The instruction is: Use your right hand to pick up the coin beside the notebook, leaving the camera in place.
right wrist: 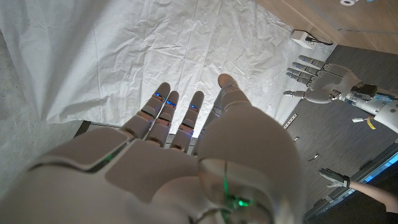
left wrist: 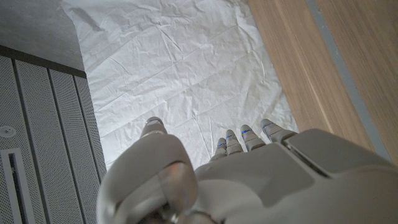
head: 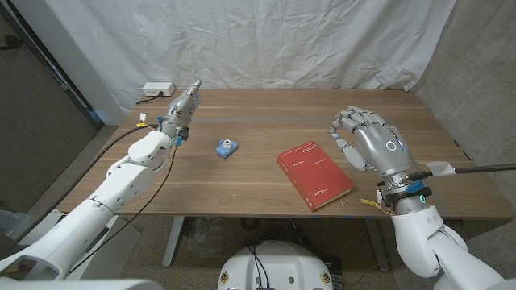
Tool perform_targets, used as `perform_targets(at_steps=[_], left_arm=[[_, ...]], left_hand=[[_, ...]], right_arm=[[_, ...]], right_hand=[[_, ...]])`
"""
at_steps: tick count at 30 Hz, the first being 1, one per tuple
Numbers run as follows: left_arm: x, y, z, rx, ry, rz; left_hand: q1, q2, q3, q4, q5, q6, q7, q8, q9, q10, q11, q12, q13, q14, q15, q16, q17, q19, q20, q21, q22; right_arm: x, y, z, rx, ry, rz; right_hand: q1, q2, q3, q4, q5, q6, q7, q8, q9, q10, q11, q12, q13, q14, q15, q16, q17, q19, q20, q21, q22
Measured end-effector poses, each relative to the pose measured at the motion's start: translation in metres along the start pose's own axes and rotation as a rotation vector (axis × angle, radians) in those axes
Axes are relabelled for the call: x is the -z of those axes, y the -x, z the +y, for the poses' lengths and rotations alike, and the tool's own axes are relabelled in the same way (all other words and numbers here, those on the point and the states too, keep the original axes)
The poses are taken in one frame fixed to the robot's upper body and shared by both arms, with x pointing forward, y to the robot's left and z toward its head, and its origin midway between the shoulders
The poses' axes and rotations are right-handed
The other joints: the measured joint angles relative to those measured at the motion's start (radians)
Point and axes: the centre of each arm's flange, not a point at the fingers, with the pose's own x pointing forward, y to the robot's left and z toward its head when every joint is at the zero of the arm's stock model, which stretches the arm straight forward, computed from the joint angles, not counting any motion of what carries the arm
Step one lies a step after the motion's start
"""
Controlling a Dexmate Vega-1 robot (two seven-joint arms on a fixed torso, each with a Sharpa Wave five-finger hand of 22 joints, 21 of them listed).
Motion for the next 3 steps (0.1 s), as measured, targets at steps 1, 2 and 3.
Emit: perform_targets(at_steps=[1,2,3], left_arm=[[-0.0002,-0.0006,0.0008,-0.001,0.0,0.0],[-0.0008,-0.0014,0.0013,0.001,-0.001,-0.001],[-0.0011,-0.0019,0.0017,0.0,-0.001,-0.002]], left_hand=[[0.0,0.0,0.0,0.0,0.0,0.0,0.0,0.0,0.0,0.0,0.0,0.0,0.0,0.0,0.0,0.0,0.0,0.0,0.0,0.0,0.0],[0.0,0.0,0.0,0.0,0.0,0.0,0.0,0.0,0.0,0.0,0.0,0.0,0.0,0.0,0.0,0.0,0.0,0.0,0.0,0.0,0.0],[0.0,0.0,0.0,0.0,0.0,0.0,0.0,0.0,0.0,0.0,0.0,0.0,0.0,0.0,0.0,0.0,0.0,0.0,0.0,0.0,0.0]], right_arm=[[-0.0001,0.0,0.0,0.0,0.0,-0.001],[-0.0007,-0.0006,-0.0005,0.003,0.003,0.0],[-0.0008,-0.0007,-0.0005,0.004,0.004,0.001]], right_hand=[[0.0,0.0,0.0,0.0,0.0,0.0,0.0,0.0,0.0,0.0,0.0,0.0,0.0,0.0,0.0,0.0,0.0,0.0,0.0,0.003,0.0],[0.0,0.0,0.0,0.0,0.0,0.0,0.0,0.0,0.0,0.0,0.0,0.0,0.0,0.0,0.0,0.0,0.0,0.0,0.0,0.004,0.0],[0.005,-0.005,0.0,0.0,0.0,0.0,0.0,0.0,0.0,0.0,0.0,0.0,0.0,0.0,0.0,0.0,0.0,0.0,0.0,0.004,0.0]])
